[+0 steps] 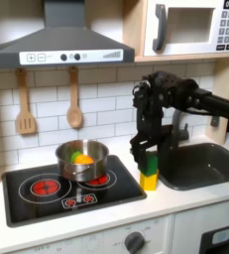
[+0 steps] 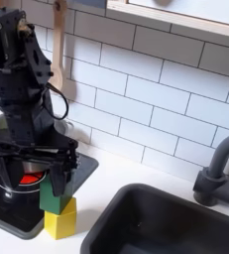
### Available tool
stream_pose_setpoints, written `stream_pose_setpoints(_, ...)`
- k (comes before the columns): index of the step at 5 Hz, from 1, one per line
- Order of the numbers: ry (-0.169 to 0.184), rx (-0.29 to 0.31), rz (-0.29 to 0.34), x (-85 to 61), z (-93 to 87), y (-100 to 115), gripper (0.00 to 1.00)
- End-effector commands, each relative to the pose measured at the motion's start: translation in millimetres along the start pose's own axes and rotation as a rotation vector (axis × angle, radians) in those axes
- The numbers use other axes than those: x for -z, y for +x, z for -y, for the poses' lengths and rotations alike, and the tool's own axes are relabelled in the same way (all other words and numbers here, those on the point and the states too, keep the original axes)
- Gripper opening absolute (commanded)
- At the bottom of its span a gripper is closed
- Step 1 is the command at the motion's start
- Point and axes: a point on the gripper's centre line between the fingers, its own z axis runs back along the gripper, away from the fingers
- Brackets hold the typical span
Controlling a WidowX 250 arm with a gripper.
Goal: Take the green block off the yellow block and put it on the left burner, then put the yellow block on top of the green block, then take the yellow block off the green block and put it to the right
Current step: 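Take the green block off the yellow block and put it on the left burner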
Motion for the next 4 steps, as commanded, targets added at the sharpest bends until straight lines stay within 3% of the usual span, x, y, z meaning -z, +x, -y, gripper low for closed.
stream_pose_setpoints(1, 0.028, 0.009, -0.001, 6.8, 2.5, 0.6, 1.0)
stream_pose_setpoints(3, 0.057, 0.007, 0.012, 11.5, 2.0, 0.9, 1.0)
stream_pose_setpoints(4, 0.106, 0.012, 0.022, 12.1, 5.0, 2.7, 1.0)
